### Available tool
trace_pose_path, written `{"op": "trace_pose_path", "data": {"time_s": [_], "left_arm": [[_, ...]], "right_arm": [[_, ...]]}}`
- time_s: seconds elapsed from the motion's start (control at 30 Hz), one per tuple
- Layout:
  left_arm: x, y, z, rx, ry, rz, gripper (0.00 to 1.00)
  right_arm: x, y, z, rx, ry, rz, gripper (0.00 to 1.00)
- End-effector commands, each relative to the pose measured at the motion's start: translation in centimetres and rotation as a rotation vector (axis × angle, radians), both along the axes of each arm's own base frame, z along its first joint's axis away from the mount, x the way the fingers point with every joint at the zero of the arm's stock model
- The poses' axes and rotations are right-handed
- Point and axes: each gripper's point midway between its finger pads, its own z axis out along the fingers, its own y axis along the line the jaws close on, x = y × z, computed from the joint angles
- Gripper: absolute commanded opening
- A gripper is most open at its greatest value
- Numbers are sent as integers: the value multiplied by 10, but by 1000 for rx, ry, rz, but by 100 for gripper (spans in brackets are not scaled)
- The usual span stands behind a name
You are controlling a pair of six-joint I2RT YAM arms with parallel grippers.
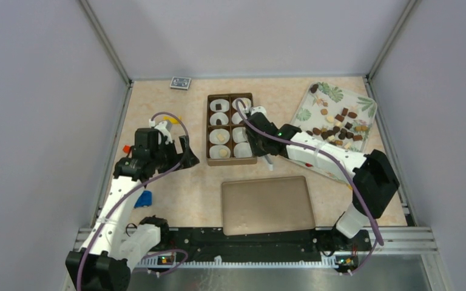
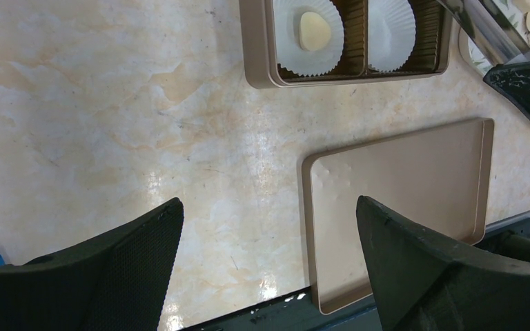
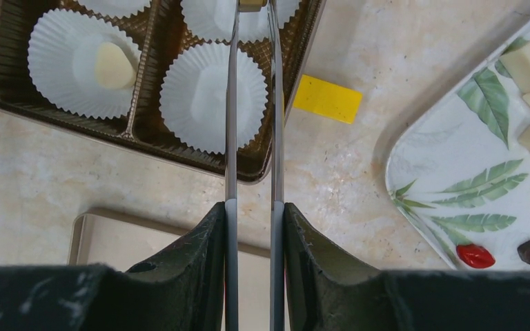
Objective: Pack the chocolate
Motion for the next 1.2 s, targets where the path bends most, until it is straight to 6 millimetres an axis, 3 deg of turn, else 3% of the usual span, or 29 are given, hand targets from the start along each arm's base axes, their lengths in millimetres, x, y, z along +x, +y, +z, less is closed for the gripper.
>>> {"op": "trace_pose_path", "data": {"time_s": [0.0,0.27,0.9,1.03,1.17], "left_arm": [[2,2,10,8,-39,2,99],[4,1,9,4,-33,-4,99],[3,2,13,14,-44,-7,99],[3,2,12,11,-45,-7,99],[4,0,12,1,-40,-15,99]], "right_arm": [[24,23,40,90,-117,-1,5],[27,29,35,89,-105,4,25],[24,31,40,121,-104,5,35],[24,29,50,138,-123,-3,35],[22,17,75,162,-178,-30,34]]}}
